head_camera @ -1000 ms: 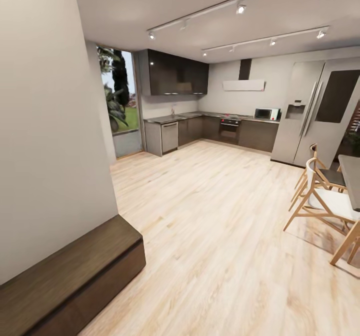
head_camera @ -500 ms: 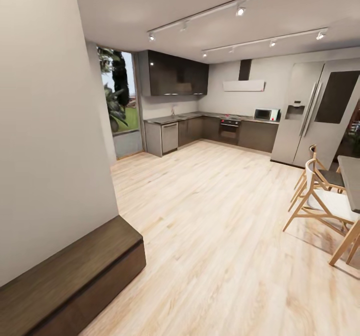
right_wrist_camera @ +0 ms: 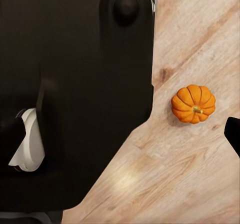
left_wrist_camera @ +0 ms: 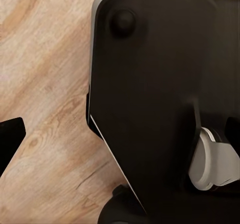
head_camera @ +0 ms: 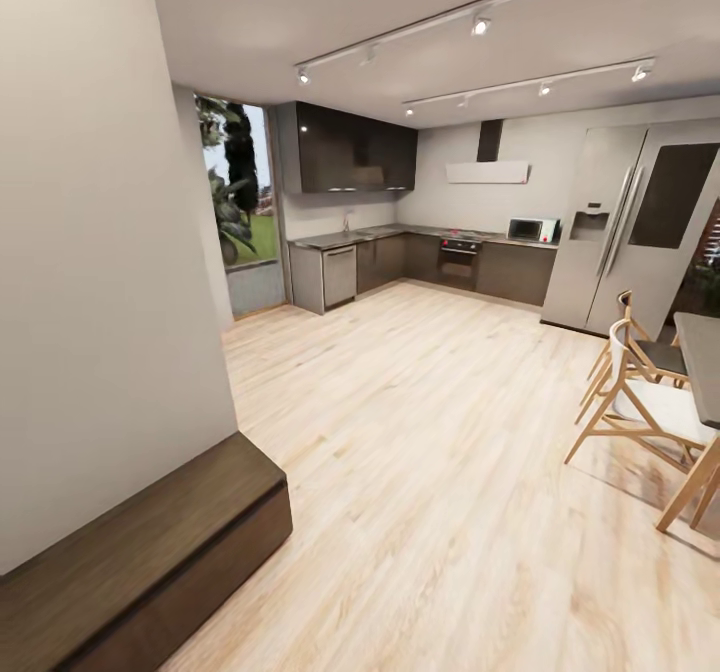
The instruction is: Place each of the two pumpkins and all three candles from the living room inside a cabinet in the living room (use any cabinet), then make sure every cabinet is closed, and position the cauldron so it is next to a table in the living room.
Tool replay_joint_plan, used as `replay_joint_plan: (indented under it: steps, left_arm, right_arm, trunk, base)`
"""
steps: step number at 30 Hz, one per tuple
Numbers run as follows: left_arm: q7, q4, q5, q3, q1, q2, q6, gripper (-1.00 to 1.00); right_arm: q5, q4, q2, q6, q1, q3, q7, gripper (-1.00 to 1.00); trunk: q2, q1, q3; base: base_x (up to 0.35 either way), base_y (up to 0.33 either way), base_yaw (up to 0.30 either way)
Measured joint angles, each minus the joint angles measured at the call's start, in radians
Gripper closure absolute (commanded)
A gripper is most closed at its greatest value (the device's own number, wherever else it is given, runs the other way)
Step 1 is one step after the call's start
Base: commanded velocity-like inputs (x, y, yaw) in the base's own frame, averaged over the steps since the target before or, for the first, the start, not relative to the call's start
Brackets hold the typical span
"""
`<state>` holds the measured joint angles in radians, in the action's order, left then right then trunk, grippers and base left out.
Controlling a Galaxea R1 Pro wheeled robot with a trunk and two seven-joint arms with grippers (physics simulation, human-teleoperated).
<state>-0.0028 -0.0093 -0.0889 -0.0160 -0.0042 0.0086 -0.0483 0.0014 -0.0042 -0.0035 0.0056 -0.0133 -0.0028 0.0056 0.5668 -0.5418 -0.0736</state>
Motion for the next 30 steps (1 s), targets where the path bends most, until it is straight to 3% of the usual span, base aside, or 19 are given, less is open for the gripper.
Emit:
replay_joint_plan:
  steps: [24, 30]
  left_arm:
    - [0.0, -0.001, 0.0, 0.0, 0.0, 0.0, 0.001, -1.0]
    - [0.0, -0.001, 0.0, 0.0, 0.0, 0.0, 0.0, -1.0]
  right_arm:
    - [0.0, 0.0, 0.0, 0.0, 0.0, 0.0, 0.0, -1.0]
    - [0.0, 0.0, 0.0, 0.0, 0.0, 0.0, 0.0, -1.0]
  trunk:
    - [-0.167, 0.092, 0.074]
    - [-0.167, 0.092, 0.074]
  base:
    - [0.0, 0.0, 0.0]
    - [0.0, 0.0, 0.0]
